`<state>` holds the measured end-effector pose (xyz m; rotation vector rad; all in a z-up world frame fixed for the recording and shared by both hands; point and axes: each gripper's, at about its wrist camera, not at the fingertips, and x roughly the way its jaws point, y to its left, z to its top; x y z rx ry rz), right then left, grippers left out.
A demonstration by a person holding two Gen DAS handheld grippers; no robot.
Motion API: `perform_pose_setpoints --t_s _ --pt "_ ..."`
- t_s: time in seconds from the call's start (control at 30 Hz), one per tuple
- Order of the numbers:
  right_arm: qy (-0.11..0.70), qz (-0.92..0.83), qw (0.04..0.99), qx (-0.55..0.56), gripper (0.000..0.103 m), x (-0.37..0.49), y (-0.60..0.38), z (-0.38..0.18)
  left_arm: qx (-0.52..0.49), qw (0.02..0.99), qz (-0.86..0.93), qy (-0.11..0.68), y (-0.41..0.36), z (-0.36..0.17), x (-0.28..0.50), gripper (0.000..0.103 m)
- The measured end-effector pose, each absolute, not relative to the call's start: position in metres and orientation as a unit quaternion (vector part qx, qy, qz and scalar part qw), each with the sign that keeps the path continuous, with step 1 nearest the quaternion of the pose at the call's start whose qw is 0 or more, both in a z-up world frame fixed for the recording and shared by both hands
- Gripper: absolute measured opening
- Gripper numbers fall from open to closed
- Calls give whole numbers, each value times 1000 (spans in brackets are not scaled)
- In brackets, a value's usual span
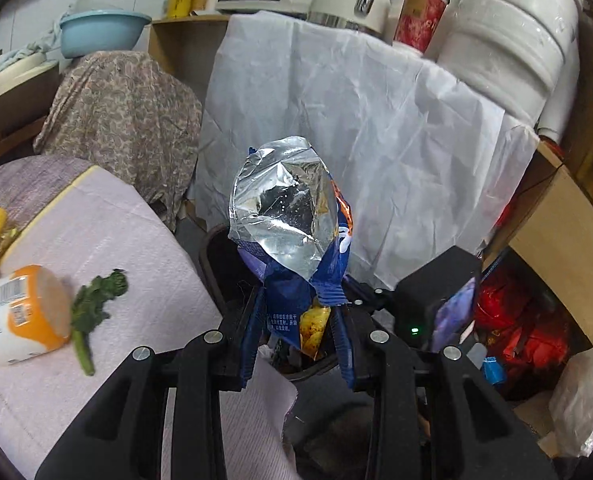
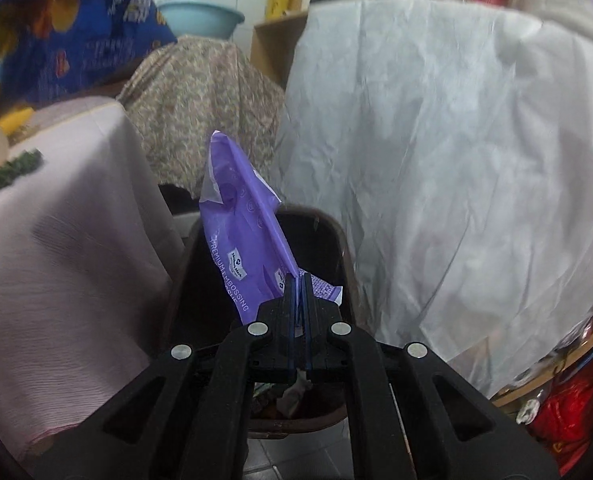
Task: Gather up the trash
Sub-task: 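Carry the wrapper and snack bag over the black bin and release both, then move both tools back over the table toward the bottle and mesh net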
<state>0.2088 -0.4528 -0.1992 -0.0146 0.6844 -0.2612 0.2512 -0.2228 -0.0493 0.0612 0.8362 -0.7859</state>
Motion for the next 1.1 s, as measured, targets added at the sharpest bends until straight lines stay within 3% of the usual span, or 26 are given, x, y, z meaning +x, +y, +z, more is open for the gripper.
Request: perform_pose_setpoints --t_s 0.37,0.4,0.47,0.5,0.53,1.0,1.03,1.1 --pt "372 -149 915 41 7 227 -473 -256 50 821 -362 439 -265 -78 272 32" --pt "372 -150 915 45 12 225 -474 -256 52 818 -361 445 -269 -81 275 33" --pt "364 -149 918 49 28 220 -475 -255 62 817 -357 449 -276 -85 278 33" --pt "360 -150 920 47 41 220 -475 -253 65 817 -355 450 -280 -87 280 33" --pt "354 -156 921 42 45 216 -474 -251 68 816 -353 453 -283 -89 281 33" --pt "312 -194 928 60 54 171 -492 -222 100 796 -325 501 -323 -116 304 33" --pt "311 -197 928 64 54 168 -495 -221 100 793 -326 504 -324 -117 304 35" --pt "310 -201 926 74 57 166 -499 -219 102 792 -327 505 -325 -117 302 50"
